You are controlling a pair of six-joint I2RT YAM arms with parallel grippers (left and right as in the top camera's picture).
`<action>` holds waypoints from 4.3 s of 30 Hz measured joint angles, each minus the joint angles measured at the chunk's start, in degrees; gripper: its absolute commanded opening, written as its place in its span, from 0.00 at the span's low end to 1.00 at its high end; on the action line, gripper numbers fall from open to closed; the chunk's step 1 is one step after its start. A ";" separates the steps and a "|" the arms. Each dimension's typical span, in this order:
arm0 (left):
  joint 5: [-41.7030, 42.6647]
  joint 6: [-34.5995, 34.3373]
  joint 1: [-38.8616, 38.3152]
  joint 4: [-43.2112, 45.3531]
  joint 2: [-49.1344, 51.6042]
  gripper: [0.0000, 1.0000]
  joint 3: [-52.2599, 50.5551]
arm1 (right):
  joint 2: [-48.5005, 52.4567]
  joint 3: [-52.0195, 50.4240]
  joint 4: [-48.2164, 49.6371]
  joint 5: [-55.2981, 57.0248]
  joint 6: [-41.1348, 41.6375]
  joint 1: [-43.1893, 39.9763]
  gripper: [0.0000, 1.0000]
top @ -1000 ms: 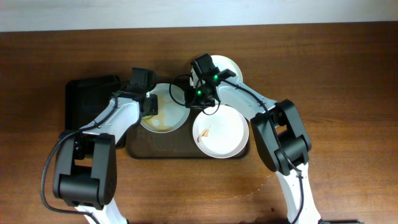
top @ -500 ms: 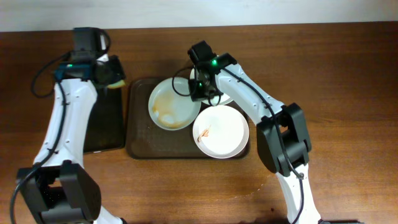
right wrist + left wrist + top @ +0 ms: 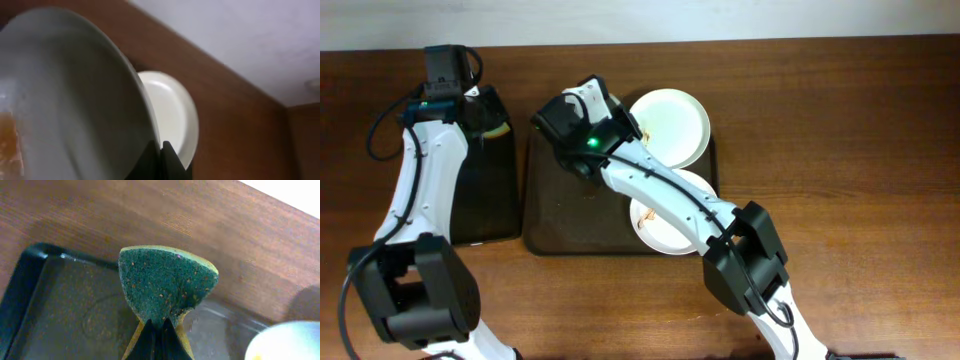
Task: Clean dirty plates on tray and stack at the side
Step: 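Lift the cleaned plate with the right gripper and place it right of the tray, then grip the rim of the lower-right plate with the right gripper, then scrub the held plate with the sponge in the left gripper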
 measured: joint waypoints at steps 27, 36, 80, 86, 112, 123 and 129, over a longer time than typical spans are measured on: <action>4.52 -0.20 0.00 -6.84 1.16 0.01 -0.02 | -25.22 -0.74 -34.91 -24.20 16.98 -33.51 0.04; 6.23 4.79 -7.13 -7.80 1.16 0.01 -0.02 | -25.05 -31.82 -13.90 -44.22 5.81 -55.58 0.04; 7.30 4.98 -7.50 -11.06 1.16 0.01 -0.02 | -18.25 -45.20 -4.04 -65.09 18.93 -22.56 0.24; 7.28 4.98 -7.50 -11.23 1.16 0.01 -0.02 | -17.49 -41.03 8.85 -65.11 15.19 -15.61 0.24; 7.28 7.61 -7.50 -11.39 1.18 0.01 -0.02 | -12.37 -41.88 24.68 -62.34 17.38 -14.51 0.30; 9.77 5.31 -13.35 -27.10 1.49 0.01 -2.60 | -12.04 -39.06 11.74 -61.29 15.47 -14.14 0.13; 10.08 -0.42 -16.04 -13.22 2.01 0.01 -12.94 | -11.06 -38.80 17.20 -61.24 23.10 -13.22 0.04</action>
